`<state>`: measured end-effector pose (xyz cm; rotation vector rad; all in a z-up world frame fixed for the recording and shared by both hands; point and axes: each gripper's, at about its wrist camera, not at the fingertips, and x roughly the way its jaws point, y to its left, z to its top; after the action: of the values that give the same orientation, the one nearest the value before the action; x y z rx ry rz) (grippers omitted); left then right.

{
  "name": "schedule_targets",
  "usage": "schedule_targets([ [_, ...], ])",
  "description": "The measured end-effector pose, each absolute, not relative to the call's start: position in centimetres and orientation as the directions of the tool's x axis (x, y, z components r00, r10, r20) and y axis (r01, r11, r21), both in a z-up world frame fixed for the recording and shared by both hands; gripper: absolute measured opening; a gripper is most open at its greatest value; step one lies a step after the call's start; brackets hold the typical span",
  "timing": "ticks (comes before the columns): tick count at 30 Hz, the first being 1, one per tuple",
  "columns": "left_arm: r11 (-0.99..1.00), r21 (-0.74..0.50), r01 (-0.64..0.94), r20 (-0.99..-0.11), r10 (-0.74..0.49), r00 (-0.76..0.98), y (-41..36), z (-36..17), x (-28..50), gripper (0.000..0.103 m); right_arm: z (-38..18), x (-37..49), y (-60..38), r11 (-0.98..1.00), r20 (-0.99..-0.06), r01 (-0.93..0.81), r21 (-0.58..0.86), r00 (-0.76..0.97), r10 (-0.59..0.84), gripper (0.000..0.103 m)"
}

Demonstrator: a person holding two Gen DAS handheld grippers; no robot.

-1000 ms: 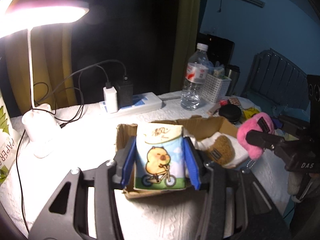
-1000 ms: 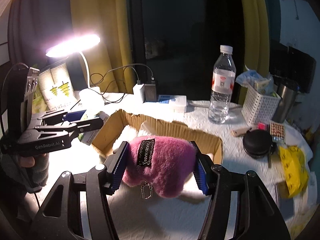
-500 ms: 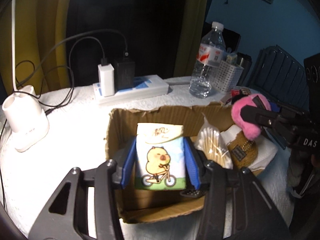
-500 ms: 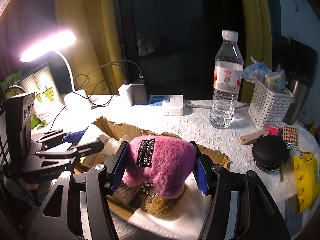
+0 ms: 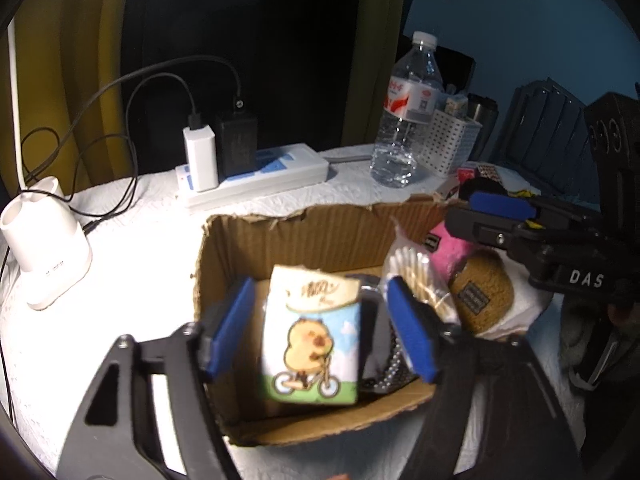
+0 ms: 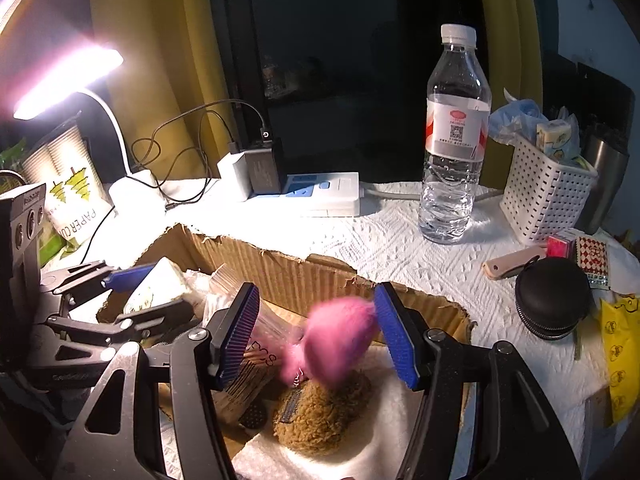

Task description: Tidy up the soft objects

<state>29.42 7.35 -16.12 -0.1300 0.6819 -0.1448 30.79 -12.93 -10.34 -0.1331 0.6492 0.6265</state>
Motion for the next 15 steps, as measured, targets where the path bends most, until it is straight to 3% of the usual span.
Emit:
schedule_targets([
  [15,0.982,-0.173,0.079,-0.539,-0.162,0.827,7.2,-11.8,24.6,0.077,-7.2,25.3,-14.5,0.828,-0.564,-0.559,0.037,0.673,0.479,0.064],
])
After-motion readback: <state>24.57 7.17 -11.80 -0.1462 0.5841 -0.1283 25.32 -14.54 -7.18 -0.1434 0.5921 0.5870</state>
